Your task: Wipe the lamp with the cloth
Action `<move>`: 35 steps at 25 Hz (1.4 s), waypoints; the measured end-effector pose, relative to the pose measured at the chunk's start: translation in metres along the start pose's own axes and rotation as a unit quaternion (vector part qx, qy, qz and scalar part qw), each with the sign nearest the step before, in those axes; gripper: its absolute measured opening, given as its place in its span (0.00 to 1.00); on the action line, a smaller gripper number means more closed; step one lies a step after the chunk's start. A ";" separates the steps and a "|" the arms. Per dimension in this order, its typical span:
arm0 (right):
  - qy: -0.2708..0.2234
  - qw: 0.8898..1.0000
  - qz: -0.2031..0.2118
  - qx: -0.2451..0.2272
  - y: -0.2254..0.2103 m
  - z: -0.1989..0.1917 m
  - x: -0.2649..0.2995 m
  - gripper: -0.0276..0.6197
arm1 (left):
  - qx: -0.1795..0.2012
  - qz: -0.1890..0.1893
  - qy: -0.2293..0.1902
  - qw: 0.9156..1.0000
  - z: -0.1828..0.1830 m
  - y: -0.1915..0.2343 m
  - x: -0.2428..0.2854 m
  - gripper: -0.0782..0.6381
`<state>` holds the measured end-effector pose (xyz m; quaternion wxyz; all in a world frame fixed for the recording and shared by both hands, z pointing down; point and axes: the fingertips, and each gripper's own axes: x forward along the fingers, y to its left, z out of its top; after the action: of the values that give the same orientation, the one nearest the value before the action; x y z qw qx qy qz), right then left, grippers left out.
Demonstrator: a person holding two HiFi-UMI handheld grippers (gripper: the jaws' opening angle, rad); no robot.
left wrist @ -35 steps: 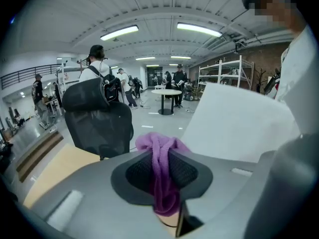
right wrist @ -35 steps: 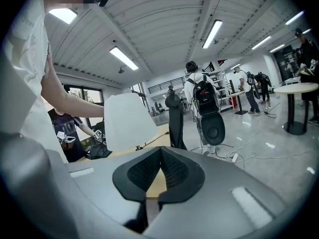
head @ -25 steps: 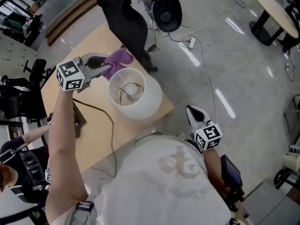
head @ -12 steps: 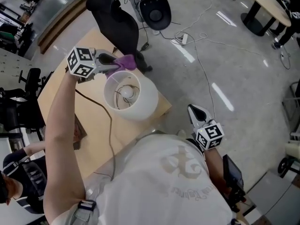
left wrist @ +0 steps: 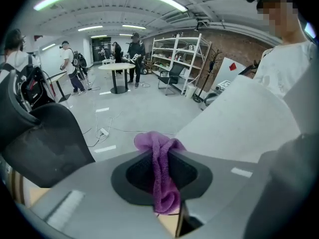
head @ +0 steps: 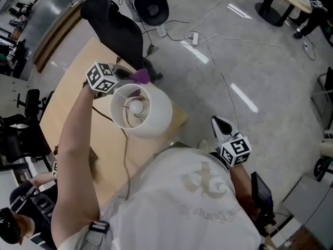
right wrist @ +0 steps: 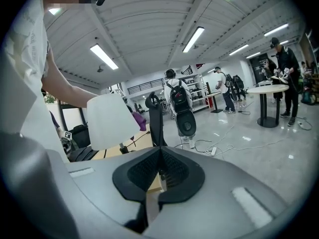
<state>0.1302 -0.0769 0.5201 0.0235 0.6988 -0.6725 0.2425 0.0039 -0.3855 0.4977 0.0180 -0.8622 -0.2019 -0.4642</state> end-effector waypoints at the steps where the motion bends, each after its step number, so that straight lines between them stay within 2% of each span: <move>1: -0.001 1.000 0.000 0.000 0.000 0.001 0.000 0.06 | 0.006 0.005 -0.003 1.000 0.005 0.002 -0.006 0.21; 7: -0.006 1.000 0.008 -0.005 0.004 0.003 0.004 0.06 | 0.062 0.014 -0.041 0.997 0.057 -0.011 -0.069 0.21; 10: -0.015 1.000 0.006 -0.004 -0.001 0.005 0.003 0.06 | 0.098 -0.002 -0.053 0.994 0.083 -0.036 -0.097 0.21; 13: -0.020 1.000 0.000 -0.002 -0.008 0.002 0.000 0.06 | 0.131 -0.035 -0.050 0.989 0.107 -0.061 -0.106 0.21; 16: -0.022 1.000 -0.006 0.005 -0.012 0.000 -0.001 0.06 | 0.157 -0.063 -0.009 0.986 0.114 -0.068 -0.089 0.21; 20: -0.025 1.000 -0.015 0.011 -0.015 -0.002 -0.006 0.06 | 0.159 -0.092 0.064 0.981 0.099 -0.062 -0.048 0.21; 25: -0.030 0.998 -0.046 0.030 -0.032 -0.013 -0.018 0.06 | 0.169 -0.122 0.152 0.966 0.071 -0.050 0.009 0.21; 29: -0.028 0.996 -0.071 0.048 -0.046 -0.026 -0.030 0.06 | 0.168 -0.129 0.183 0.960 0.061 -0.038 0.041 0.21; 32: -0.027 0.994 -0.086 0.061 -0.046 -0.035 -0.040 0.06 | 0.185 -0.118 0.205 0.954 0.052 -0.030 0.059 0.21; 35: -0.029 0.993 -0.091 0.064 -0.043 -0.036 -0.046 0.06 | 0.195 -0.087 0.198 0.957 0.053 -0.020 0.061 0.21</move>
<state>0.1614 -0.0176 0.5477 -0.0187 0.7640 -0.5895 0.2617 0.0682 -0.3351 0.5138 0.1852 -0.7117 -0.3551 -0.5772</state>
